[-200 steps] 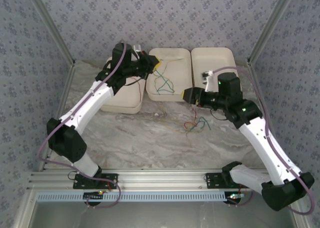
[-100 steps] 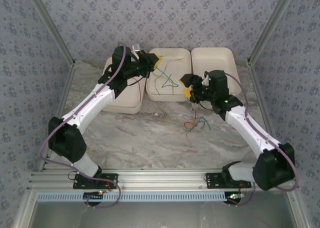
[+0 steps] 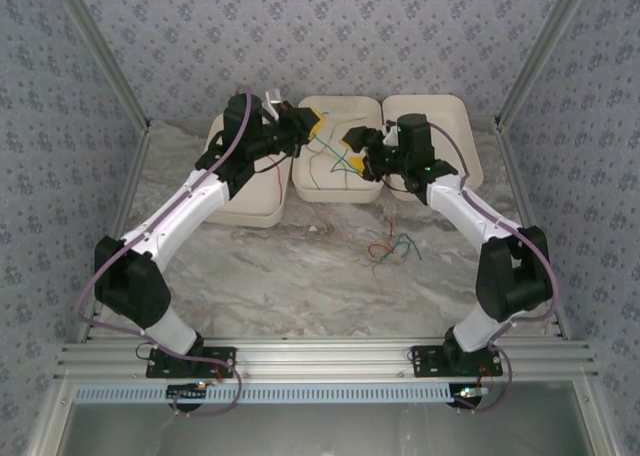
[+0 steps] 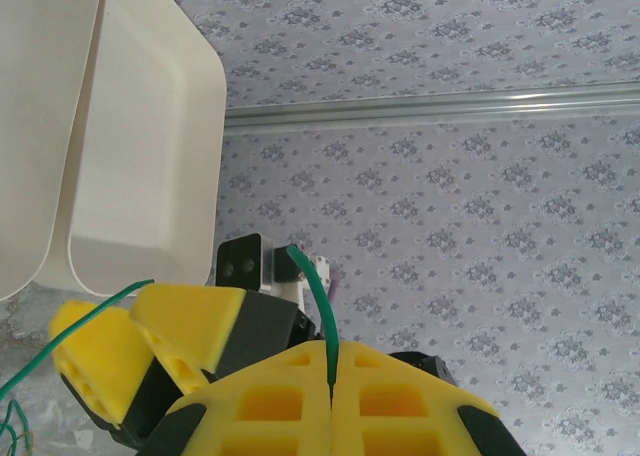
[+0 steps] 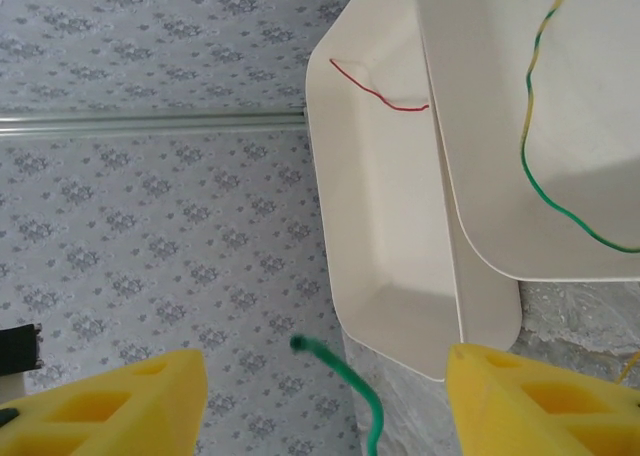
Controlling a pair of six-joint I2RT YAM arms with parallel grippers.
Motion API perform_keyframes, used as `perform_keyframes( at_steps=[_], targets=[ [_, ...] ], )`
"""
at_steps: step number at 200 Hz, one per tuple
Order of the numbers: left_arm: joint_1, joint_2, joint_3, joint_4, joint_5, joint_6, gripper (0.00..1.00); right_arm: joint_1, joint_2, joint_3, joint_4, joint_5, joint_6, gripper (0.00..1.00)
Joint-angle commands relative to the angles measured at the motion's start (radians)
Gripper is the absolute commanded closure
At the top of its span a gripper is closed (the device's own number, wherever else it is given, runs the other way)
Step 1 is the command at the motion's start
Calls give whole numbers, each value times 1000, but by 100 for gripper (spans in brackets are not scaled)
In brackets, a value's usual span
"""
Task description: Untangle the cables
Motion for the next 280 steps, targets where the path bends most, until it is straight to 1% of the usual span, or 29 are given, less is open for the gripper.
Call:
perform_keyframes(
  at_steps=[1, 12, 32, 52, 85, 100, 112, 127, 139, 149, 162, 185, 194, 199, 214, 226, 237, 247, 259, 280],
  targets=[
    [-9, -37, 8, 19, 19, -8, 100, 10, 55, 53, 47, -36, -45, 36],
    [-8, -36, 5, 14, 20, -7, 100, 16, 78, 81, 41, -30, -53, 40],
    [-7, -43, -5, 12, 15, -5, 100, 23, 115, 120, 27, -35, -48, 59],
    [-7, -43, -4, 16, 12, -8, 100, 28, 123, 119, 25, -20, -45, 72],
    [-5, -50, 0, 12, -1, -8, 100, 28, 106, 89, 22, 23, -33, 100],
    [-1, -62, 6, 11, -25, 5, 100, 24, 87, 70, -5, 43, 2, 100],
    [-1, -72, 23, 10, -64, 37, 100, 22, 73, 47, 3, 40, 72, 100],
    [-15, -101, 34, 31, -169, 113, 100, 29, 48, 31, -65, 58, 168, 100],
    [-30, -125, 26, 74, -272, 168, 100, 38, 21, -2, -50, 76, 257, 100],
    [-39, -134, 20, 131, -324, 201, 100, 43, -5, -17, -80, 97, 323, 100],
    [-37, -128, 40, 187, -345, 234, 100, 43, -34, -23, -145, 123, 393, 100],
    [-34, -109, 105, 218, -375, 288, 100, 35, -86, -43, -298, 147, 534, 100],
    [-36, -103, 124, 239, -393, 306, 100, 33, -117, -63, -308, 173, 608, 100],
    [-38, -101, 122, 270, -409, 315, 100, 35, -140, -120, -282, 198, 655, 100],
    [-49, -101, 66, 401, -489, 299, 100, 55, -216, -231, -151, 330, 829, 100],
    [-61, -98, 14, 500, -561, 255, 100, 63, -240, -260, -114, 370, 895, 100],
    [-65, -94, -30, 575, -610, 216, 100, 54, -258, -254, -145, 374, 911, 100],
    [-65, -95, -57, 609, -650, 190, 100, 50, -283, -246, -203, 389, 911, 100],
    [-65, -105, -67, 605, -684, 179, 100, 42, -313, -252, -257, 406, 914, 100],
    [-66, -108, -43, 581, -702, 196, 100, 32, -365, -288, -295, 435, 929, 100]
  ],
)
